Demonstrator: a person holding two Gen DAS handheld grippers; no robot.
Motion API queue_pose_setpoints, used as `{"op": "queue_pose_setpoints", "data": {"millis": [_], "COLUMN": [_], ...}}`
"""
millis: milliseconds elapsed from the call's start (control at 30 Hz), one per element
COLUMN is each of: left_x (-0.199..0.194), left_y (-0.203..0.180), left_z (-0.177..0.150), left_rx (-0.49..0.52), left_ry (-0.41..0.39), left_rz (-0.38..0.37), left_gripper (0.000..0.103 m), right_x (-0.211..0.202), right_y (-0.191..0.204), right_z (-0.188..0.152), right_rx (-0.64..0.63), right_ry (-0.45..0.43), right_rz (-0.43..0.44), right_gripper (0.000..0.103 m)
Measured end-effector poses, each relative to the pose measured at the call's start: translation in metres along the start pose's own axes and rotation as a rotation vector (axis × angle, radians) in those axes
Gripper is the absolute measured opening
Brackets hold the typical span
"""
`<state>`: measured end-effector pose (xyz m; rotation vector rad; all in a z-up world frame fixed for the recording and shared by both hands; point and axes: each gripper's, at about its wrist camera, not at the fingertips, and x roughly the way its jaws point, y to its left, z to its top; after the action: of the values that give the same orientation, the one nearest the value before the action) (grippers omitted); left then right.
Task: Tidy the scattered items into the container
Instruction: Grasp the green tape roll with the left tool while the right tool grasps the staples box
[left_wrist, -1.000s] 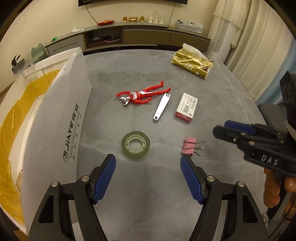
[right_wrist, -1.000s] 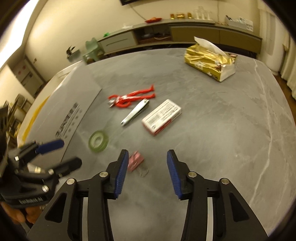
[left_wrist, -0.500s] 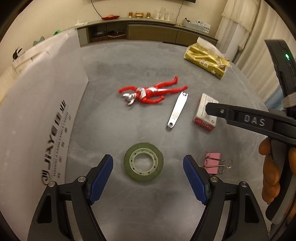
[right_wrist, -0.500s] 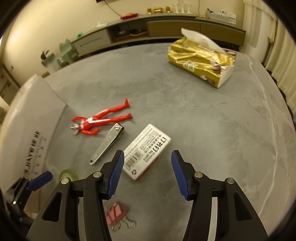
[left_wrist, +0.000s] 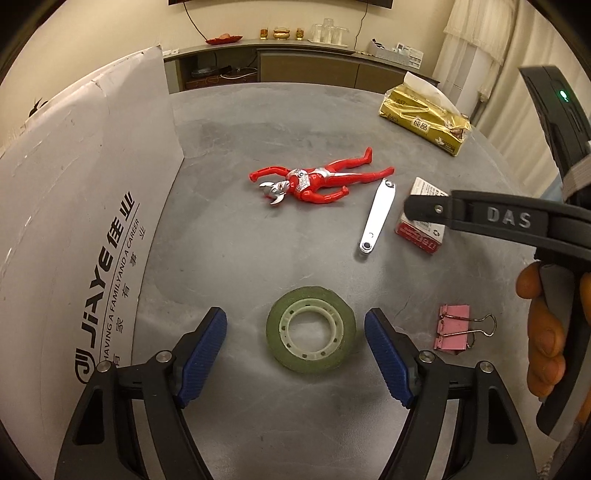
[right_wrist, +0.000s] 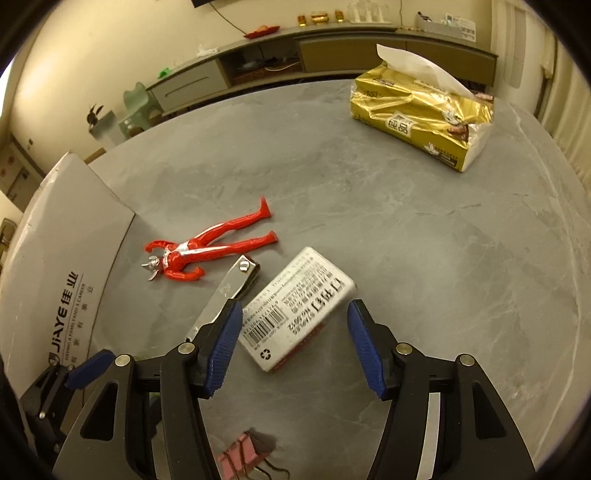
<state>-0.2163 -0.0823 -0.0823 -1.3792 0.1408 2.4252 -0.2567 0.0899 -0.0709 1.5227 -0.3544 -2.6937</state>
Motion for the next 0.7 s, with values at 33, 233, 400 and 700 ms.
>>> {"op": "queue_pose_setpoints", "data": {"millis": [33, 233, 400, 700], "left_x": [0.0, -0.004, -0.007, -0.018], "left_y": [-0.001, -0.004, 0.0, 0.001], "left_z": [-0.001, -0.002, -0.003, -0.006], "left_rx": [0.005, 0.038, 0.0, -0.035], "left_ry": [-0.002, -0.009, -0.011, -0.034], "left_rz": [0.004, 0.025, -0.025, -0.055], "left_gripper": [0.078, 0.049, 0.049, 0.049], "right_x": [0.001, -0.002, -0.008, -0.013], "right_y": [0.002, 0.005, 0.005, 0.005], "right_z": [0.001, 0.0, 0.0, 0.008], "right_rx": [-0.005, -0.032, -0.041, -0.051], "right_ry": [-0.004, -0.008, -0.01, -0.028], "right_rz": [-0.006, 0.01, 0.016, -0.001], "right_gripper": [0.064, 0.049, 0.025, 0.052]}}
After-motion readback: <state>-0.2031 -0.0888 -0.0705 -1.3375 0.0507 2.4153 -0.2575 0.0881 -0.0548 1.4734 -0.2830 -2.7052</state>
